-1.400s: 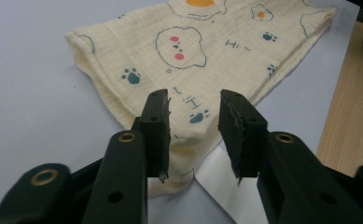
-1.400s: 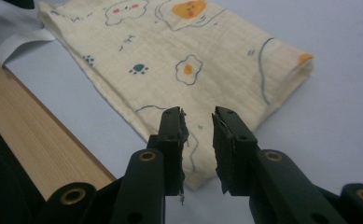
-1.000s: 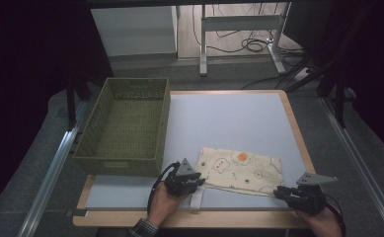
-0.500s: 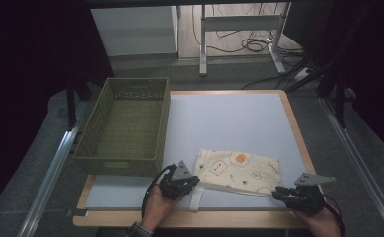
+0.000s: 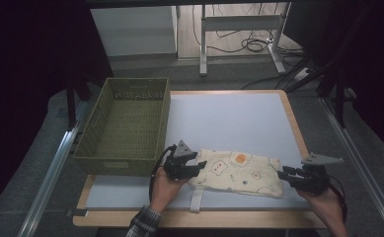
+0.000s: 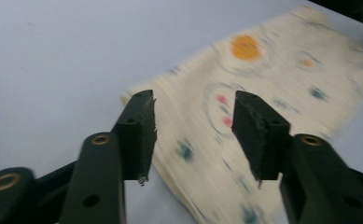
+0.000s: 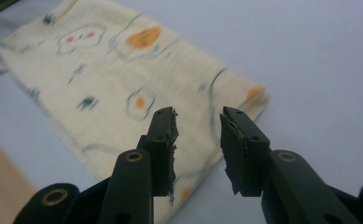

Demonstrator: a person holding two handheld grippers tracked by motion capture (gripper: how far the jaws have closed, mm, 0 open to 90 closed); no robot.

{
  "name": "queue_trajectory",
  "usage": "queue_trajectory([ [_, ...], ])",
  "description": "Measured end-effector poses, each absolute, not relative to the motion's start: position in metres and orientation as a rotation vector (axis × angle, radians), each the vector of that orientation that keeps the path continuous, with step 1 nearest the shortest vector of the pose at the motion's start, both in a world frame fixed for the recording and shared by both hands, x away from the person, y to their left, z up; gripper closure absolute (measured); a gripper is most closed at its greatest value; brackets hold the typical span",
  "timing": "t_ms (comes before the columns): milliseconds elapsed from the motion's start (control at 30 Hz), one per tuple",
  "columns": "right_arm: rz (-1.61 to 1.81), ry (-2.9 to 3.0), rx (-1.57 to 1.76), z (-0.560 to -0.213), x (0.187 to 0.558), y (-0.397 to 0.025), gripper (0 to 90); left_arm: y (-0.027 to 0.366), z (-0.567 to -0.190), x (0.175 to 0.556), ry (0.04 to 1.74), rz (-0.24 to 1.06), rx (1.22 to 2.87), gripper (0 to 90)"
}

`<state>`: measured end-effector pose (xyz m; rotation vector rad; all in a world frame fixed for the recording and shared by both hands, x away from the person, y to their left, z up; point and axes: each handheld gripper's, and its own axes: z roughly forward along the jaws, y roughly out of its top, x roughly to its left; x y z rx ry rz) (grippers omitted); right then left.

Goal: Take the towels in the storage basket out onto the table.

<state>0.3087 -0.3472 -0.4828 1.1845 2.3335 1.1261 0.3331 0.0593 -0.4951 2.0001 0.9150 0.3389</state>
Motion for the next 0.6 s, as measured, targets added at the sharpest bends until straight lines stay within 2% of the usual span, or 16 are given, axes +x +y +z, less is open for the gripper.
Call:
queue_trajectory([
  [167,1.110,2.300,1.192,-0.478,0.331,-0.341,65.4,0.050,-0.498,0.362,0.985,0.404,2.037,56.6],
  [233,1.092,2.289,1.200,-0.480,0.341,-0.339,65.0,0.050,-0.505,0.374,1.012,0.390,2.039,57.3],
  [267,1.080,2.283,1.228,-0.485,0.350,-0.340,64.7,0.049,-0.514,0.383,1.019,0.338,2.043,57.5],
  [500,1.031,2.279,1.280,-0.507,0.361,-0.347,60.7,0.049,-0.541,0.395,1.025,0.338,2.070,51.4],
  [567,1.018,2.305,1.284,-0.517,0.363,-0.348,61.0,0.048,-0.540,0.393,1.009,0.346,2.082,55.5],
  [600,1.018,2.305,1.284,-0.517,0.363,-0.348,61.0,0.048,-0.540,0.393,1.009,0.346,2.082,62.1],
])
